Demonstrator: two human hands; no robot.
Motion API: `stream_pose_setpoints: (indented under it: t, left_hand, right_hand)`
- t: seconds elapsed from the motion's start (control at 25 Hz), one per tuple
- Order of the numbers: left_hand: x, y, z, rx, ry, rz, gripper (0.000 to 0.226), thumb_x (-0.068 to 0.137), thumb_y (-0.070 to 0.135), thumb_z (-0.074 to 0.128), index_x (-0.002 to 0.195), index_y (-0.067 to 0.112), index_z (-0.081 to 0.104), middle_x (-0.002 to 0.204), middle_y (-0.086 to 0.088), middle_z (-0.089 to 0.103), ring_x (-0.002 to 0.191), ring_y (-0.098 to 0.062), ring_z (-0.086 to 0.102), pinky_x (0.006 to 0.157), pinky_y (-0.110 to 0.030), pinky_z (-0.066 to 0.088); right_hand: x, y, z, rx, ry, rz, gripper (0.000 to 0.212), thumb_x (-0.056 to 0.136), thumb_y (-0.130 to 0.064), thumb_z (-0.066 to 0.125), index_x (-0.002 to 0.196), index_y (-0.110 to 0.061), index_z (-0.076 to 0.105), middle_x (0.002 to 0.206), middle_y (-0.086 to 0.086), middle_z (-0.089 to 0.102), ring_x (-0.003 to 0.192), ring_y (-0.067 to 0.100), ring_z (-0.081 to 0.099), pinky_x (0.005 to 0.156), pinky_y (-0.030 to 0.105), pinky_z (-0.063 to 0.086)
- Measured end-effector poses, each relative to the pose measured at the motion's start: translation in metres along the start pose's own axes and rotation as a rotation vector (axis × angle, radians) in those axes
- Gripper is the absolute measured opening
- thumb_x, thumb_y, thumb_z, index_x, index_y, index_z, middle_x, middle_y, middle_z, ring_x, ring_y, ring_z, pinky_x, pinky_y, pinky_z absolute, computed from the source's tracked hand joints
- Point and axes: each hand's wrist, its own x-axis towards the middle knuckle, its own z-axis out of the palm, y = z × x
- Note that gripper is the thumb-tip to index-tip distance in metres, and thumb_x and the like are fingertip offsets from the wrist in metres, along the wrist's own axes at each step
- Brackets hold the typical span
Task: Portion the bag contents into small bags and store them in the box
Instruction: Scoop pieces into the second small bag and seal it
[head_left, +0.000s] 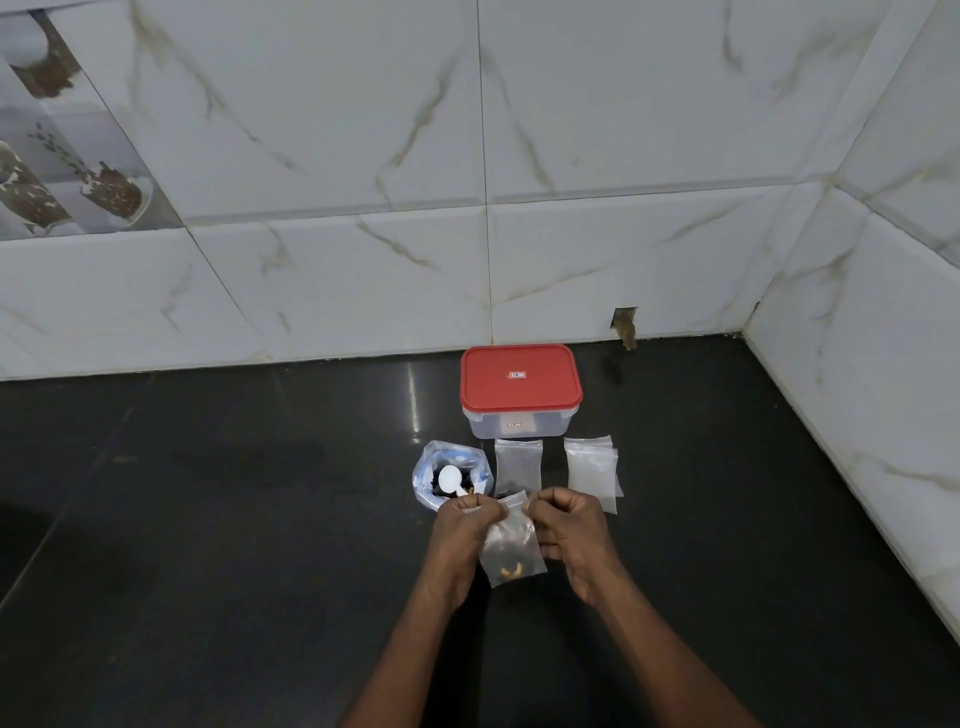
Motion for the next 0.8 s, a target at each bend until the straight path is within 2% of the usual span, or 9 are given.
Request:
stream_pose_setpoints:
  t: [0.16, 0.24, 0.52, 0.64, 0.72, 0.76, 0.8]
  left_hand:
    - [-0.002, -0.001, 0.002, -0.015, -0.044, 0.009, 0.017, 0.075, 0.002, 0.067, 0.062, 0.011, 0.073, 0.073, -0.019, 0.069, 0.065, -0.026, 0.064, 0.065, -0.032, 0.053]
    - [-0.003, 0.0, 0.004, -0.012, -0.051, -0.003, 0.019, 0.079, 0.0, 0.068, 0.065, 0.01, 0.075, 0.076, -0.02, 0.072, 0.066, -0.026, 0.066, 0.067, -0.033, 0.054]
    - [0.0, 0.0, 0.01, 0.021, -0.024, 0.04, 0.007, 0.07, 0.008, 0.073, 0.063, 0.009, 0.074, 0.068, -0.015, 0.069, 0.062, -0.021, 0.063, 0.064, -0.031, 0.052]
    - [0.002, -0.001, 0.013, 0.08, 0.02, 0.073, 0.023, 0.079, 0.001, 0.071, 0.059, 0.012, 0.071, 0.059, -0.009, 0.067, 0.055, -0.017, 0.06, 0.057, -0.027, 0.049]
    - [0.004, -0.002, 0.012, 0.083, 0.013, 0.084, 0.016, 0.083, 0.001, 0.072, 0.068, 0.006, 0.073, 0.066, -0.012, 0.072, 0.06, -0.021, 0.065, 0.061, -0.03, 0.054]
    - [0.003, -0.003, 0.011, 0.05, -0.008, 0.08, 0.006, 0.084, 0.003, 0.073, 0.078, 0.002, 0.075, 0.075, -0.017, 0.075, 0.067, -0.026, 0.069, 0.067, -0.034, 0.057]
    - [0.004, -0.004, 0.009, -0.008, -0.023, 0.065, 0.007, 0.084, 0.004, 0.074, 0.087, -0.002, 0.076, 0.084, -0.023, 0.076, 0.074, -0.031, 0.072, 0.075, -0.04, 0.058]
  right_hand:
    - [0.002, 0.001, 0.001, -0.018, 0.009, -0.005, 0.008, 0.086, -0.002, 0.064, 0.086, 0.005, 0.068, 0.075, 0.021, 0.065, 0.067, 0.03, 0.064, 0.058, 0.035, 0.053]
    - [0.003, 0.0, 0.001, -0.036, 0.003, -0.009, 0.009, 0.086, -0.003, 0.064, 0.084, 0.003, 0.07, 0.076, 0.021, 0.068, 0.066, 0.029, 0.065, 0.058, 0.034, 0.053]
    - [0.009, 0.005, 0.002, -0.139, 0.001, -0.066, 0.015, 0.086, -0.008, 0.064, 0.075, -0.001, 0.071, 0.079, 0.024, 0.07, 0.069, 0.028, 0.066, 0.069, 0.043, 0.056]
    - [0.009, 0.005, 0.005, -0.164, 0.025, -0.115, 0.014, 0.087, -0.006, 0.063, 0.077, 0.0, 0.071, 0.077, 0.019, 0.072, 0.071, 0.029, 0.069, 0.07, 0.048, 0.058]
    - [0.008, 0.006, 0.005, -0.129, 0.024, -0.104, 0.013, 0.088, -0.006, 0.063, 0.082, -0.002, 0.072, 0.08, 0.017, 0.074, 0.075, 0.03, 0.07, 0.073, 0.047, 0.058]
    - [0.008, 0.006, 0.004, -0.099, 0.034, -0.091, 0.012, 0.089, -0.006, 0.062, 0.083, -0.004, 0.073, 0.082, 0.017, 0.074, 0.076, 0.03, 0.07, 0.074, 0.047, 0.058]
    - [0.009, 0.007, 0.002, -0.068, 0.051, -0.081, 0.012, 0.089, -0.006, 0.061, 0.085, -0.004, 0.072, 0.084, 0.018, 0.074, 0.078, 0.031, 0.07, 0.075, 0.048, 0.058]
